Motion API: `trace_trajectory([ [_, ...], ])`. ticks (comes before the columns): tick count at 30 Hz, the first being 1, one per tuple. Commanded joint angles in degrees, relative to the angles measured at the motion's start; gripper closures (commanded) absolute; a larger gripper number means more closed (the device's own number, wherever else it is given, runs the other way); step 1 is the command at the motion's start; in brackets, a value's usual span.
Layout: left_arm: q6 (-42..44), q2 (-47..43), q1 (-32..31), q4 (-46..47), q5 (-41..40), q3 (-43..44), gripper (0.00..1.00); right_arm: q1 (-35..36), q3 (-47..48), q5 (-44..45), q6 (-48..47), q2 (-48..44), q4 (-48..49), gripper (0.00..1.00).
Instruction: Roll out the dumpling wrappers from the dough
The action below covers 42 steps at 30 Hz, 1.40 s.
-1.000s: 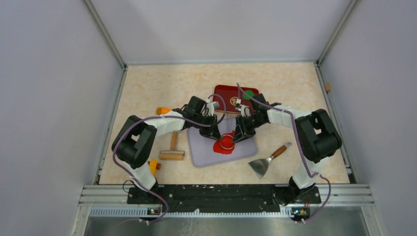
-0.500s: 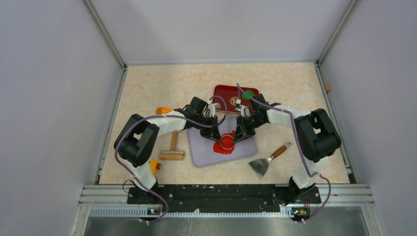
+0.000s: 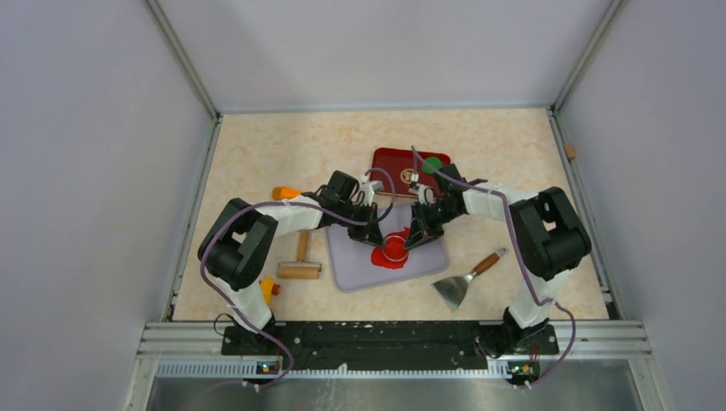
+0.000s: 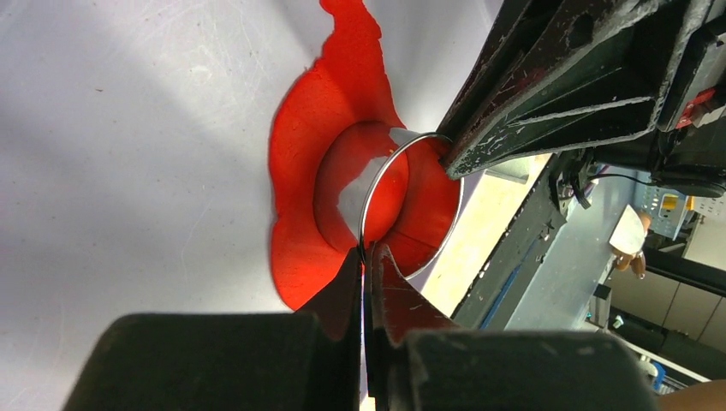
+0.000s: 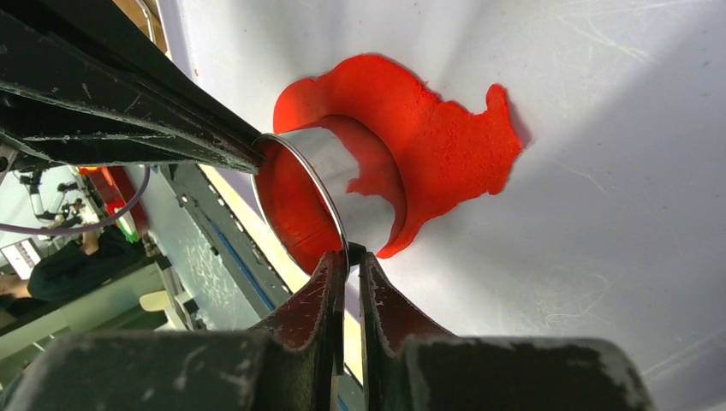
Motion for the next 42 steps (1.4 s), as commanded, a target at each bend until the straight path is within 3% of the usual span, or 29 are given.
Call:
trace_trajectory([
  [1, 5.35, 2.62, -1.26, 0.33, -5.90, -5.20, 1.00, 2.78, -3.05, 8.24, -2.79, 1.85, 2.38, 1.00],
  [11, 8.03, 4.66, -1.34, 4.35, -7.96, -7.66, 1.00, 4.98, -5.20, 12.01, -1.93, 2.22, 2.62, 1.00],
  [18, 12.75, 6.57, -0.65, 1.42, -7.08, -2.95, 1.00, 5.81, -8.96, 6.26, -1.73, -1.00, 4.00, 1.00],
  [25, 14.74, 8.79, 1.01, 0.14, -6.98, 0.61, 1.00, 7.08, -10.40, 7.55, -1.24, -3.68, 4.75, 1.00],
  [30, 10.93, 6.19, 0.02, 3.40, -5.12, -3.18, 1.00, 6.76, -5.51, 12.81, -1.56, -0.06, 3.97, 1.00],
  [42, 8.68, 0.58, -3.64, 7.20, -3.39, -9.84, 1.00, 6.56, 5.62, 12.99, -1.78, 8.08, 1.72, 1.00],
])
